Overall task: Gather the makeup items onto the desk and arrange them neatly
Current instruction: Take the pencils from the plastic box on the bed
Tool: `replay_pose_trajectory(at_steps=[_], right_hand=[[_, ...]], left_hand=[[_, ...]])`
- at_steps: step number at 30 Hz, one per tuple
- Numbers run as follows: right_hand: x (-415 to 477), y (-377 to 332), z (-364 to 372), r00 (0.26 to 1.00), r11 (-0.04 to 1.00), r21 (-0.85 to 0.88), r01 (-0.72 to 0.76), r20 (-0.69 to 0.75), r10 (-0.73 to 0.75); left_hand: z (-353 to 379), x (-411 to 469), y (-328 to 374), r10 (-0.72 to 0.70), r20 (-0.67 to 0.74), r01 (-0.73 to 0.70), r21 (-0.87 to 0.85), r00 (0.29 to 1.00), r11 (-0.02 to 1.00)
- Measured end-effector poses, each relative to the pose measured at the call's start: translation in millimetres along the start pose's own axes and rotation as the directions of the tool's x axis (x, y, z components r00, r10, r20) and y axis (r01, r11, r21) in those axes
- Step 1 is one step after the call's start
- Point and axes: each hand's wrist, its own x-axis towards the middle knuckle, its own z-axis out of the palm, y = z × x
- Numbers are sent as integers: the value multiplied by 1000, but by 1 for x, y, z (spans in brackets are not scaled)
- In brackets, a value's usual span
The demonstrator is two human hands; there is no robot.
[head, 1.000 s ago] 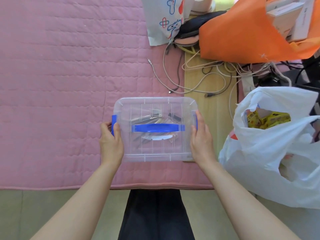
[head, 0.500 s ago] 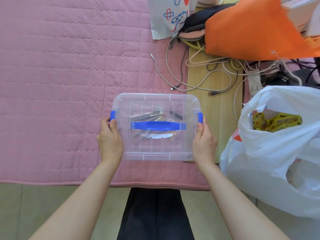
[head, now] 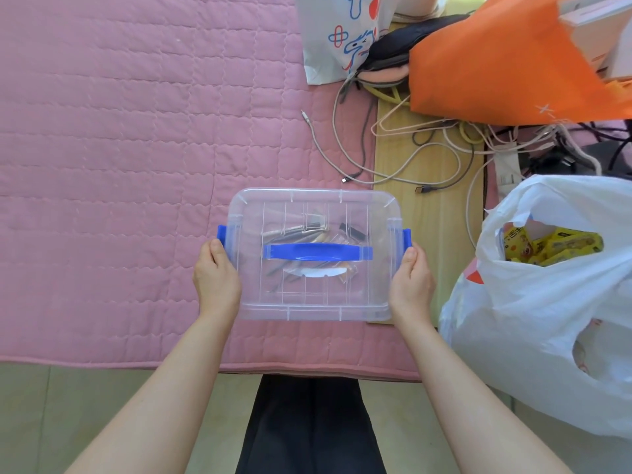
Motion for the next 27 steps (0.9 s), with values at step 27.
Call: replay_pose_trajectory(at_steps=[27], right_hand=[[-43,-42,16,791,582,-541,607,337,-511]], left_hand=[[21,-55,21,651,425,-776,285,629,563]])
